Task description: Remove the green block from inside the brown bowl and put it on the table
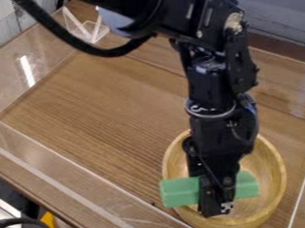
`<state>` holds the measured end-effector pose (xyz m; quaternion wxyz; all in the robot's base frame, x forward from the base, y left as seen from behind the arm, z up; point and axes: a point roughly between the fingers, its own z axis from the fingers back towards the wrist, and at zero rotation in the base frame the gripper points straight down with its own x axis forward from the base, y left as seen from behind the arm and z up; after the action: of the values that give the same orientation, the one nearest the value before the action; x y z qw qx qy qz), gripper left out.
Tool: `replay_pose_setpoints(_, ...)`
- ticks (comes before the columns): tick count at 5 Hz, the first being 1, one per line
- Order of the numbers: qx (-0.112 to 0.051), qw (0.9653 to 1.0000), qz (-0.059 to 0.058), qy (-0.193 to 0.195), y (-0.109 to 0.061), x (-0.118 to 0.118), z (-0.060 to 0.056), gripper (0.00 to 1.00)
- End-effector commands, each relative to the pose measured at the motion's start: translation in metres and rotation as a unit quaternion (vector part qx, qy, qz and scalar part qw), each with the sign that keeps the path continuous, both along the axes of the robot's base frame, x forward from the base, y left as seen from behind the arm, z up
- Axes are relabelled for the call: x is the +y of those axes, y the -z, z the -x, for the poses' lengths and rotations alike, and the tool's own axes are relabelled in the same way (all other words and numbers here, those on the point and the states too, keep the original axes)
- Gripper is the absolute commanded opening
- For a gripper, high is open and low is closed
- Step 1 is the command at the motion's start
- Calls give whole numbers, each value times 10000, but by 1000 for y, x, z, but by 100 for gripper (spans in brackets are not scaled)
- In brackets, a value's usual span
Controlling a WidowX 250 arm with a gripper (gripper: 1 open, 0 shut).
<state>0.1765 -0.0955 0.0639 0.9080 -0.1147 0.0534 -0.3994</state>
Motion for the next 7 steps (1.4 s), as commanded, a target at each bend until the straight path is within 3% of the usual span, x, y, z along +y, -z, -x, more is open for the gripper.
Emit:
replay_pose_setpoints(1, -179, 9997, 51, -136, -4, 3, -4, 100)
replay_pose_setpoints(7, -222, 9981, 1, -583, 26, 12, -7, 100)
